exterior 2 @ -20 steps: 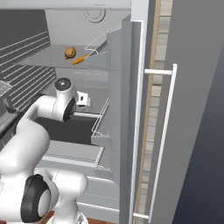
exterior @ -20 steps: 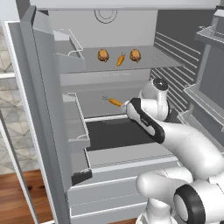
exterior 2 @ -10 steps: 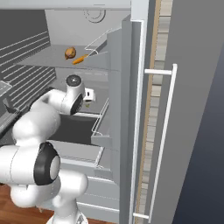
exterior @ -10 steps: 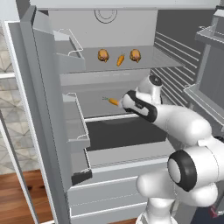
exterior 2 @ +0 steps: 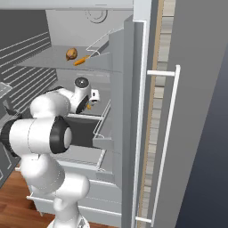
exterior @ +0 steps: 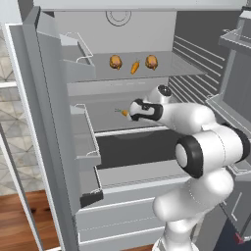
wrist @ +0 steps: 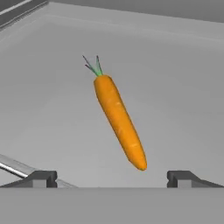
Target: Place one carrot and one chicken drumstick in each tupperware on the nearby counter, to pack two identical lunches.
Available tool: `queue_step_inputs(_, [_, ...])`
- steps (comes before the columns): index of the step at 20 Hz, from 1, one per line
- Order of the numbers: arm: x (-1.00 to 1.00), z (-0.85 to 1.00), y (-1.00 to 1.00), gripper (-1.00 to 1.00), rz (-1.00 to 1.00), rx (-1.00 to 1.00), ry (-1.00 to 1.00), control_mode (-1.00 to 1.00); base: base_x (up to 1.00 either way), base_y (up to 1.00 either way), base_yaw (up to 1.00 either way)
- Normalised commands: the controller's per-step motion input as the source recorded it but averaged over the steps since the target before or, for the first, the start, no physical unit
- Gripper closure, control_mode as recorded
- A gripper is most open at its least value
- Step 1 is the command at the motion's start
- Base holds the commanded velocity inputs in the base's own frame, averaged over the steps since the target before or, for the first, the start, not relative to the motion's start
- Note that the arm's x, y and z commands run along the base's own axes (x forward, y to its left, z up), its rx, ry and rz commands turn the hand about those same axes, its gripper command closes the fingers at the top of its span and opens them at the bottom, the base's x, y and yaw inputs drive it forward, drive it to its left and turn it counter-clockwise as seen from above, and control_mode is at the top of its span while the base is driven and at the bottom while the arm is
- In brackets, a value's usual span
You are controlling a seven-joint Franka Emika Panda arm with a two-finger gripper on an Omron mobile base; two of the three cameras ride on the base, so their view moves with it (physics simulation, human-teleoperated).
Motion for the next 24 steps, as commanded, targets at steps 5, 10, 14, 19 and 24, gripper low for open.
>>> queue_step_inputs(5, [0.67,-0.22,0.19,-1.00,0.02,-0.04,0.00,-1.00,0.00,0.00,0.00])
queue_step_inputs(10, [0.65,-0.18,0.03,-1.00,0.01,-0.01,0.00,-1.00,0.00,0.00,0.00])
queue_step_inputs(14, [0.56,-0.29,0.00,-1.00,0.01,0.00,0.00,-1.00,0.00,0.00,0.00])
queue_step_inputs(19, [0.44,-0.39,0.07,-1.00,0.01,-0.01,0.00,-1.00,0.00,0.00,0.00])
queue_step_inputs(24, [-0.04,-0.79,0.41,1.00,0.00,-0.10,0.00,-1.00,0.00,0.00,0.00])
